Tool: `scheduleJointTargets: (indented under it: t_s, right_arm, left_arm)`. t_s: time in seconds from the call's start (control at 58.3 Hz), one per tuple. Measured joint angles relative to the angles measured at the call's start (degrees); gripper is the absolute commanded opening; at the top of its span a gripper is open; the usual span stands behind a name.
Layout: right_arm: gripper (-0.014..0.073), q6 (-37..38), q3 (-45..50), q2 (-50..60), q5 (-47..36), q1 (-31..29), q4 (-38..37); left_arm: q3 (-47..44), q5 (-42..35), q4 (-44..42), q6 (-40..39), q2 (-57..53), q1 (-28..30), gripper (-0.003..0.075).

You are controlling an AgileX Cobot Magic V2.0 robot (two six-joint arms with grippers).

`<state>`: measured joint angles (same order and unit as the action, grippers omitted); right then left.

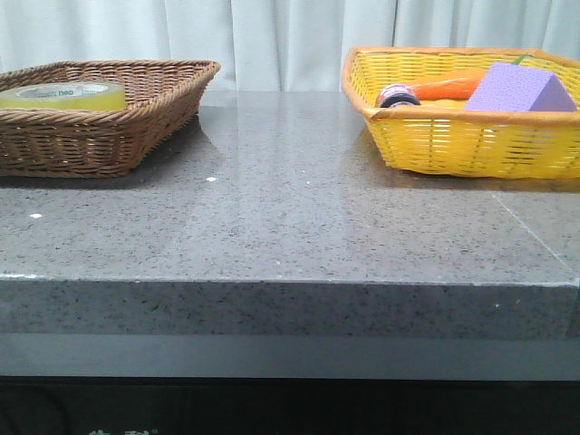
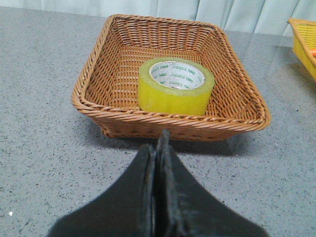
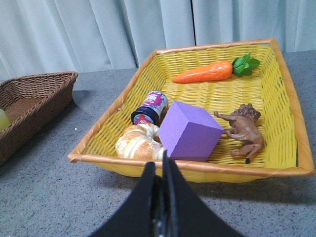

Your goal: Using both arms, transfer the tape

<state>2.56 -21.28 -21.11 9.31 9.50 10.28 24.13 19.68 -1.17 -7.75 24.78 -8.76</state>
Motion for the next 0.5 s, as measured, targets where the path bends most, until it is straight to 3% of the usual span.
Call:
scheduleJointTargets:
  t_s: [0.172,0.497]
  right_arm:
    - [-0.0121,0.0,0.0,0.0,0.0,0.0,0.0]
    - [-0.0121,0.0,0.0,0.0,0.0,0.0,0.0]
  left_arm:
    - [-2.2,-0.4,-0.2,0.0,-2.3,0.1,-0.002]
    - [-16.6,-0.4,-0.6,0.0,-22.5,3.2,-0.002]
